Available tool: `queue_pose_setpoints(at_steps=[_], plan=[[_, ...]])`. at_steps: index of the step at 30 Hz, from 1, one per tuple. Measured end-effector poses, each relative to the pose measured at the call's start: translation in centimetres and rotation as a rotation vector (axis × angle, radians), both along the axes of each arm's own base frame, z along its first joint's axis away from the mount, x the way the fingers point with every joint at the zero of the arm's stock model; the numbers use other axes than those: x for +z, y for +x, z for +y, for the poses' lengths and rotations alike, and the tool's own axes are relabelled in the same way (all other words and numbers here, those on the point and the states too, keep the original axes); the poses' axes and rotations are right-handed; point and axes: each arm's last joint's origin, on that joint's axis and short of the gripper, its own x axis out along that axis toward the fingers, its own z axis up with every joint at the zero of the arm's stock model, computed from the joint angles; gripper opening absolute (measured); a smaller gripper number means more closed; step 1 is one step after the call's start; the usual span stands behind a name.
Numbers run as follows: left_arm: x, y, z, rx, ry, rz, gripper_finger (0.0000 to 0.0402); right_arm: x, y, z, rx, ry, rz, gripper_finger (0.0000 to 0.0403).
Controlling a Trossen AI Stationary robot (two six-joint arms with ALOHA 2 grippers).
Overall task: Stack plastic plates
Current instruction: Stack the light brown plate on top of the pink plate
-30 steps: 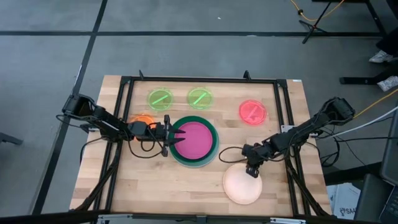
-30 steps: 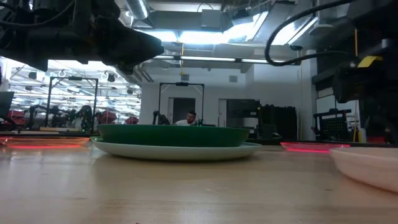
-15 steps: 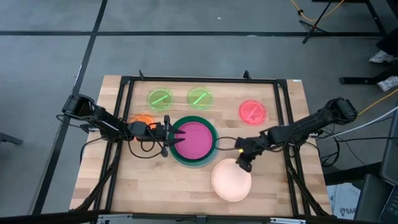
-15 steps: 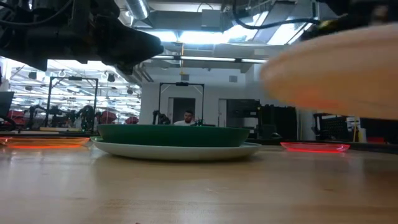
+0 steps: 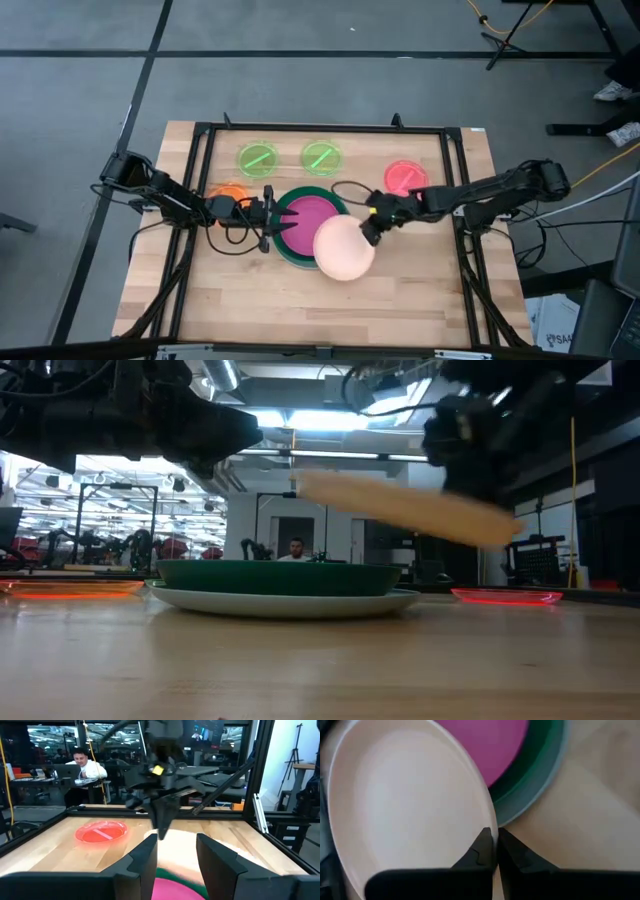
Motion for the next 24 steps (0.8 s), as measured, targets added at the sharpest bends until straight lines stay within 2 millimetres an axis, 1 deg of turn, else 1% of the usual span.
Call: queue_pose_setpoints(at_steps=[4,9,16,20,24], plan=[[0.0,0.0,0.0,0.0,-0.001,-0.005,0.013,-0.2,1.5,-1.2,-0.007,-0.032,0.014,0.0002],[0.2,0.0,-0.1,-0.006,-0.005,-0.025,0.013,0.4,4.1,-2.4,0.022,-0.053,-0.006,0.0002],[0.2,0.0,-0.1,-0.007,-0.006,-0.025,0.013,0.3,7.4,-4.1,0.041,-0.099,-0.003,0.0003],[0.4,0.0,-0.1,-0.01,-0.057,-0.041,0.013,0.0,8.7,-5.0,0.043,-0.121,0.005,0.0003],[0.4,-0.1,-0.1,-0.01,-0.06,-0.046,0.013,-0.3,9.8,-5.7,0.051,-0.145,0.006,0.0003]])
